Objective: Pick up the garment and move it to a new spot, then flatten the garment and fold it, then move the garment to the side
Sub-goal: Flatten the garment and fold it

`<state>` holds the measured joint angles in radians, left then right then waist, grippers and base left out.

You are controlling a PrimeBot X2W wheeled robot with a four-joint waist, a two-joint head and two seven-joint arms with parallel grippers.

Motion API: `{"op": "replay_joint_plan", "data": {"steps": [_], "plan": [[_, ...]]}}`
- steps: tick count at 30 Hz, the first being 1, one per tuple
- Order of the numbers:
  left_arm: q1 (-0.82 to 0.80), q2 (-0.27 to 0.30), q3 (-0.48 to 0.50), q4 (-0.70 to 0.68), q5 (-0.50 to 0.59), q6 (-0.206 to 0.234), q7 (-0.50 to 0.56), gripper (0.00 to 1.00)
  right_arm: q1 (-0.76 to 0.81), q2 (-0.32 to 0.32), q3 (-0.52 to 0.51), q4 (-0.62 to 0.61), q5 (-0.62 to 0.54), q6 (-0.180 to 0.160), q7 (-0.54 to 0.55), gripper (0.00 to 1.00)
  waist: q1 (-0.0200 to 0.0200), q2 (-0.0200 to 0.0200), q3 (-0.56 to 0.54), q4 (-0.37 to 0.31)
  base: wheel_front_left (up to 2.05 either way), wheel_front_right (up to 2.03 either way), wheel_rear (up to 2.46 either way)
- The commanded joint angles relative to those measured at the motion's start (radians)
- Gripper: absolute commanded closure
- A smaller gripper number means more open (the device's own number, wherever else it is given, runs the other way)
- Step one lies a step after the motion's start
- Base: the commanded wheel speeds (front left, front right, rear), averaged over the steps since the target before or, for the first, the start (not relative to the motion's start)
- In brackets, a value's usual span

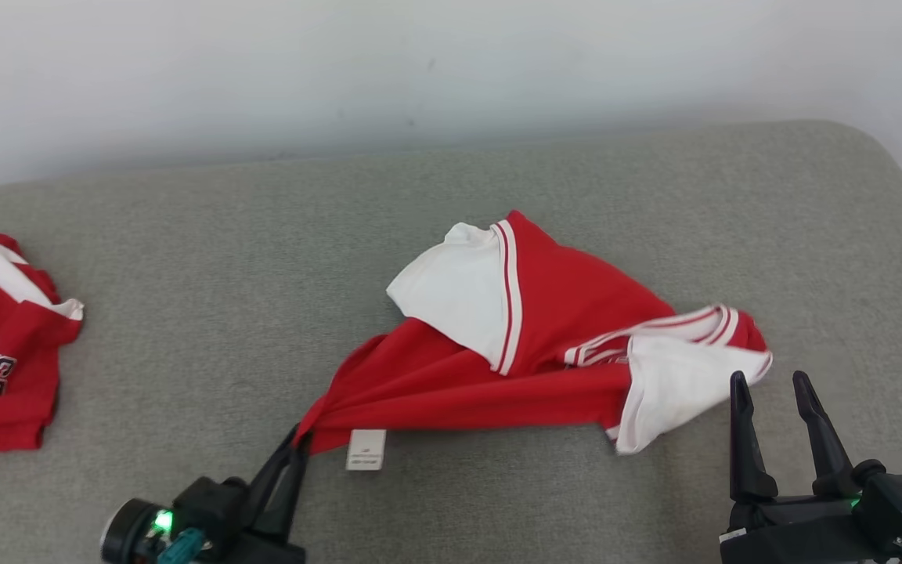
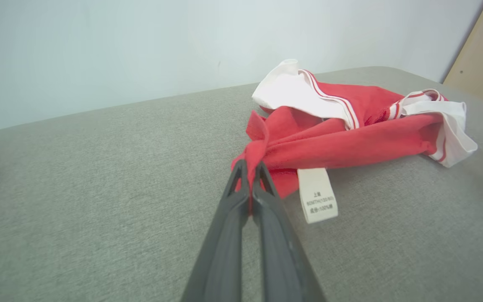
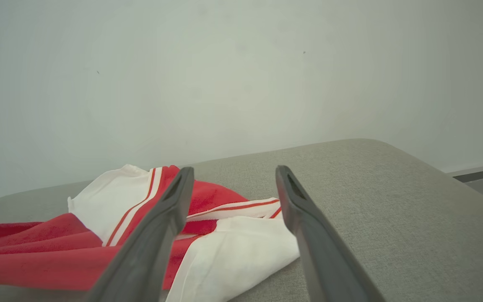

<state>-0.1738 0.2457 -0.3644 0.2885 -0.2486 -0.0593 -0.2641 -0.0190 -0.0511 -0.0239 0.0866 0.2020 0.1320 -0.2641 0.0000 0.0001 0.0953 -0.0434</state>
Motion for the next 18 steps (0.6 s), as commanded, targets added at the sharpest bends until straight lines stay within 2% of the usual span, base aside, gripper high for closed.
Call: {"op": "replay_joint_plan", "data": {"steps": [1,8,11,12,13,14,18], "plan": [[0.026,0.016,0.016,-0.007,-0.012,0.009,0.000,1.00,0.010,0.001,-0.001,0.003,0.009,-0.003,0.000,0.00,0.0000,-0.0001,-0.016,0.029,0.00,0.00,0.00],[0.103,0.044,0.090,0.019,-0.055,0.024,0.000,1.00,0.011,0.001,0.005,0.015,0.016,-0.003,0.000,0.00,0.0000,-0.0001,-0.021,0.041,0.00,0.00,0.00],[0.130,0.034,0.114,0.066,-0.080,0.019,0.000,1.00,0.014,0.001,0.008,0.021,0.017,-0.003,0.000,0.00,0.0000,-0.0001,-0.026,0.041,0.00,0.00,0.00],[0.132,0.027,0.122,0.075,-0.086,0.016,0.000,0.96,0.015,0.001,0.008,0.023,0.017,-0.003,0.000,0.00,0.0000,-0.0001,-0.028,0.041,0.00,0.00,0.00],[0.136,0.022,0.127,0.082,-0.083,0.013,0.000,0.55,0.016,0.001,0.009,0.025,0.017,-0.003,0.000,0.00,0.0000,-0.0001,-0.031,0.040,0.00,0.00,0.00],[0.140,0.017,0.133,0.087,-0.078,0.011,0.000,0.00,0.017,0.001,0.010,0.027,0.016,-0.003,0.000,0.00,0.0000,-0.0001,-0.034,0.040,0.00,0.00,0.00],[0.146,-0.009,0.161,0.074,-0.066,0.000,0.000,0.00,0.019,0.001,0.008,0.032,0.010,-0.003,0.000,0.00,0.0000,-0.0001,-0.050,0.041,0.00,0.00,0.00]]}}
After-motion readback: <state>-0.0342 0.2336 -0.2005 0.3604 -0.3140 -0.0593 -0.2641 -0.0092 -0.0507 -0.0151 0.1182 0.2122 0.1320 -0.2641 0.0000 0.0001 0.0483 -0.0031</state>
